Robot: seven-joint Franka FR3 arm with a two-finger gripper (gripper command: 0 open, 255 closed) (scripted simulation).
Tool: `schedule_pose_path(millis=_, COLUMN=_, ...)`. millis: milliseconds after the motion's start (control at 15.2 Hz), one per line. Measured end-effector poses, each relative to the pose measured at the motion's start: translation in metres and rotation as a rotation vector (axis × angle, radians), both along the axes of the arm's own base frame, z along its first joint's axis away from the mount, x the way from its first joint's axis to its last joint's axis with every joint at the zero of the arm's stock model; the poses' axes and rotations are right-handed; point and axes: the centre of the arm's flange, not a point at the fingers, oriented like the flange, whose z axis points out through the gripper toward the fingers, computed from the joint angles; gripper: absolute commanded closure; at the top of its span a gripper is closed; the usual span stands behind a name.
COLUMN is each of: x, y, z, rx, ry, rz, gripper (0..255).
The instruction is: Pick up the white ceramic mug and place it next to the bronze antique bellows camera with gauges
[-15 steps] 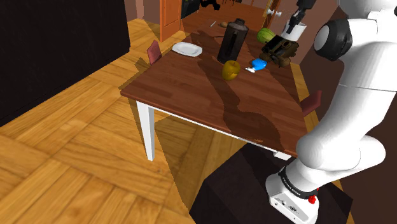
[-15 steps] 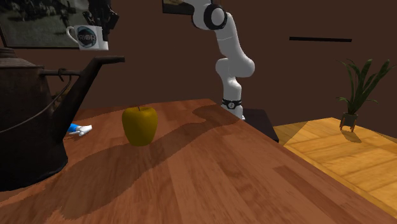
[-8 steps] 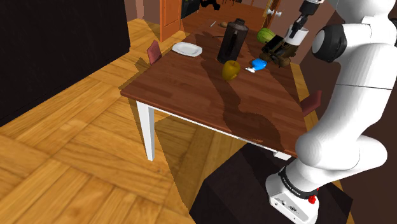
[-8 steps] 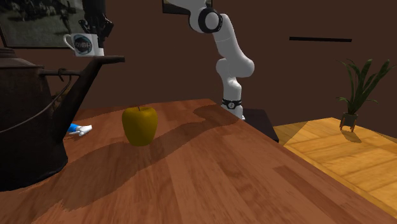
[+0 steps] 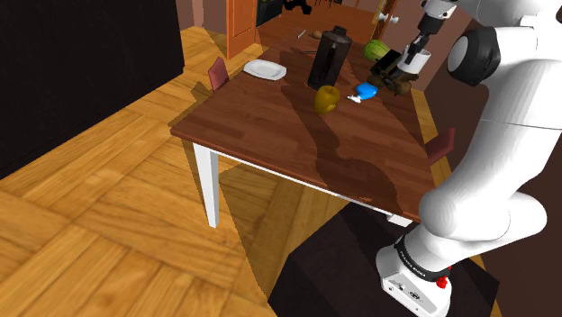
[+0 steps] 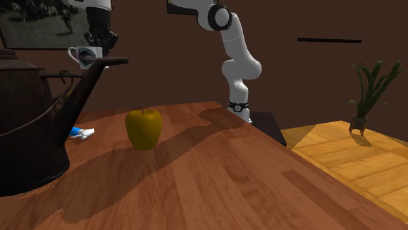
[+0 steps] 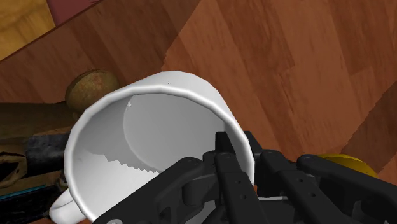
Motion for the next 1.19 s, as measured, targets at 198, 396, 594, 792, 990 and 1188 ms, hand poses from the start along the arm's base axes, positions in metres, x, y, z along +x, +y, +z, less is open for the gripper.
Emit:
schedule_pose_path(millis=198, x=0.0, y=0.002, z=-0.016, rx=0.0, ry=0.0, rz=0.0, gripper=255)
schedule_pose_path(millis=396, x=0.002, y=0.001, z=-0.033, rx=0.0, ry=0.0, rz=0.0, gripper=255)
schedule_pose_path(millis=594, x=0.001, y=0.0, z=-0.049, rx=0.0, ry=0.0, rz=0.0, gripper=255)
schedule_pose_path(millis=792, x=0.002, y=0.002, z=-0.064, rx=0.0, ry=0.0, rz=0.0, gripper=255)
schedule_pose_path(millis=990, x=0.001, y=0.001, z=-0.08, rx=0.0, ry=0.0, rz=0.0, gripper=255)
schedule_pose_path(millis=1188, x=0.002, y=0.001, z=-0.095, rx=0.0, ry=0.0, rz=0.0, gripper=255)
